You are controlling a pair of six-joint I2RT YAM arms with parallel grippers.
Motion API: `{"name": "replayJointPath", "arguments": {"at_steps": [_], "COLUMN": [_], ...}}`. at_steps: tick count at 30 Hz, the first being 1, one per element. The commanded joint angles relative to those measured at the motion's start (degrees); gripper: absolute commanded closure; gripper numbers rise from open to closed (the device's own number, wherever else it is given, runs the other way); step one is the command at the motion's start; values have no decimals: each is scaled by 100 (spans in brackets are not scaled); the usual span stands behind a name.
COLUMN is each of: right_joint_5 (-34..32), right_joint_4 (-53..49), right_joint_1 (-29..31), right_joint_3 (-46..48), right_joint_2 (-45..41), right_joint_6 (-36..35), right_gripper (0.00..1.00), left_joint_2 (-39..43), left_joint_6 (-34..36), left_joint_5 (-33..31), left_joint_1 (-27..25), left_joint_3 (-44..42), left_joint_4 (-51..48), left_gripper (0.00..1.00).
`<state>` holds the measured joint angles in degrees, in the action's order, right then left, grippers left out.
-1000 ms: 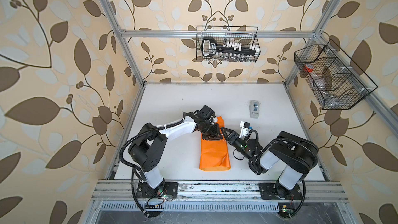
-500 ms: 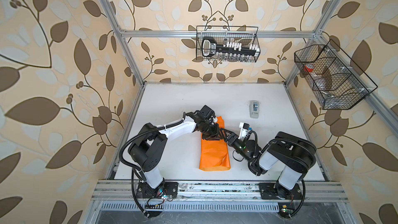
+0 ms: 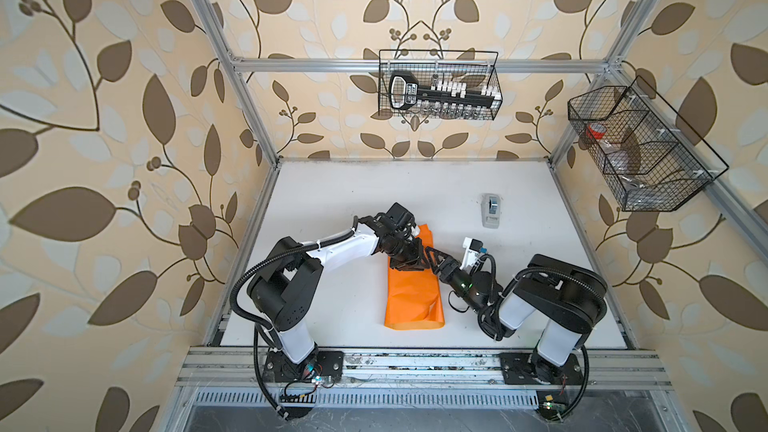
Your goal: Wrap the gift box in paper
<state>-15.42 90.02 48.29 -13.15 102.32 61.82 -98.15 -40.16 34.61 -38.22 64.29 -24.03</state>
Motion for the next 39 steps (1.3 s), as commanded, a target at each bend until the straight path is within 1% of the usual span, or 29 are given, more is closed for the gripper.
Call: {"name": "replayJointPath", "arguments": {"at_steps": [1, 9, 19, 24, 29, 34, 39], "right_joint_5": [-65, -6, 150, 141, 101, 80, 83], "right_joint_4": [218, 218, 201, 209, 210, 218, 218], "right_joint_1": [62, 89, 98, 119, 118, 118, 119], "right_joint_3": [58, 38, 98, 92, 111, 111, 102], "right_joint_2": [168, 160, -206, -130, -48, 47, 102], "right_joint_6": [-10, -11, -109, -33, -26, 13, 49], "right_gripper": [28, 27, 26, 26, 26, 26, 26], "left_joint_2": [-501, -513, -539, -508, -537, -518, -406], "left_joint_6": [193, 167, 105, 66, 62, 44, -64], "left_joint_5": [-398, -394, -398, -428, -452, -514, -529], "left_joint_1": [-107, -110, -113, -112, -109, -114, -111], "left_joint_3": [-259, -258, -228, -189, -124, -119, -187], "left_joint_4": [-290, -219, -159, -150, -203, -193, 69], "left_gripper": [79, 79, 79, 79, 76, 77, 78]}}
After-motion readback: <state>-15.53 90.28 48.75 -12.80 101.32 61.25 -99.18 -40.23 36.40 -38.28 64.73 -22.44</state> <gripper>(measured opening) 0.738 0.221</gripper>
